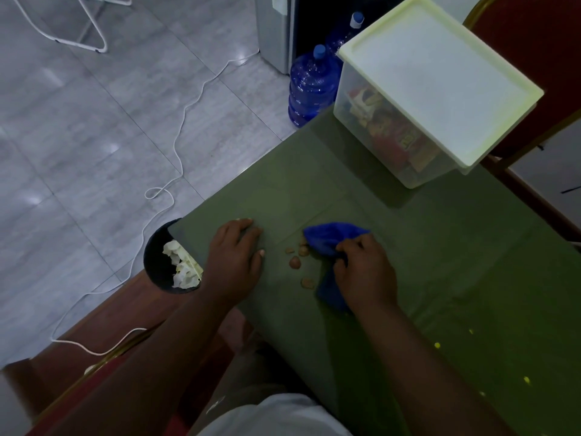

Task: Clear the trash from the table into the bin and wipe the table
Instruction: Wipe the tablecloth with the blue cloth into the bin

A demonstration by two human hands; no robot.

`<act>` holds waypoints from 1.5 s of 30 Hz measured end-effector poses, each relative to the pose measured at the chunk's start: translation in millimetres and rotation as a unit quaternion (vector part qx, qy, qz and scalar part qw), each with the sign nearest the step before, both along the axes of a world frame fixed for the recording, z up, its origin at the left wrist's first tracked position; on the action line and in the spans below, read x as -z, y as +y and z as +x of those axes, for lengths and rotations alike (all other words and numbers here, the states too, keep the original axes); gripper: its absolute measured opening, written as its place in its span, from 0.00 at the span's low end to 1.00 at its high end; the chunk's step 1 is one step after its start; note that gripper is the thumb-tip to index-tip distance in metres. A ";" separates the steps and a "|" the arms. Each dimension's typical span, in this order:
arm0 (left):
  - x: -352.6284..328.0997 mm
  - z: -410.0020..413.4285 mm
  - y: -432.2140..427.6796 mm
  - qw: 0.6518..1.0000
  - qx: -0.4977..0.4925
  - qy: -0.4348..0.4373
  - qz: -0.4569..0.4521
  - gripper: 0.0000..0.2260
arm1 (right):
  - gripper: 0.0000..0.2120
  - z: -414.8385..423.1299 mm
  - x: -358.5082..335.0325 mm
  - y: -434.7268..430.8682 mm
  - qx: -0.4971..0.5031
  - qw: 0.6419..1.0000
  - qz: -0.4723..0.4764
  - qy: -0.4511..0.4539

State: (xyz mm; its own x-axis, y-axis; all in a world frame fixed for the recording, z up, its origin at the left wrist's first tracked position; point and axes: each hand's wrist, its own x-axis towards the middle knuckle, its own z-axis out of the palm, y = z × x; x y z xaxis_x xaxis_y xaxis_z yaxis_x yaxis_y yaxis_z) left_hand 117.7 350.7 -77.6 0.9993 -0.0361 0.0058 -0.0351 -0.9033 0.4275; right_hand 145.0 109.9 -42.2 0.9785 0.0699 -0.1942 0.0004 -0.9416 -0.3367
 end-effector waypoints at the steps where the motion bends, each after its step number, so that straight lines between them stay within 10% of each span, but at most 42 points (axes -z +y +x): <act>1: -0.5 0.4 0.4 1.000 0.000 -0.002 0.000 0.17 | 0.10 0.3 0.6 8.9 0.003 1.000 0.014 0.002; 12: 0.7 6.0 5.0 1.000 0.006 -0.002 -0.003 0.16 | 0.08 39.9 -27.7 21.7 0.025 0.986 0.141 -0.090; 21: -7.2 7.4 4.0 0.999 -0.010 0.032 0.025 0.17 | 0.15 62.8 3.8 -8.2 -0.004 1.000 -0.005 -0.017; 36: -2.8 -10.8 11.1 0.999 -0.002 0.025 0.025 0.17 | 0.10 35.4 -8.3 20.5 -0.053 0.986 0.104 -0.115; 45: -2.1 -23.3 14.8 0.999 -0.003 0.029 0.029 0.19 | 0.14 26.4 10.6 21.5 -0.087 0.995 0.051 -0.025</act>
State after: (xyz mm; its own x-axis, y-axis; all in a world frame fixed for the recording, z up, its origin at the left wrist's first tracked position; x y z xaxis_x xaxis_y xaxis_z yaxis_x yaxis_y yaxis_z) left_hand 94.4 365.5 -75.5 0.9982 -0.0285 -0.0533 -0.0064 -0.9269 0.3753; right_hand 171.4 131.4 -52.8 0.9578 0.2566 -0.1296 0.1799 -0.8867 -0.4258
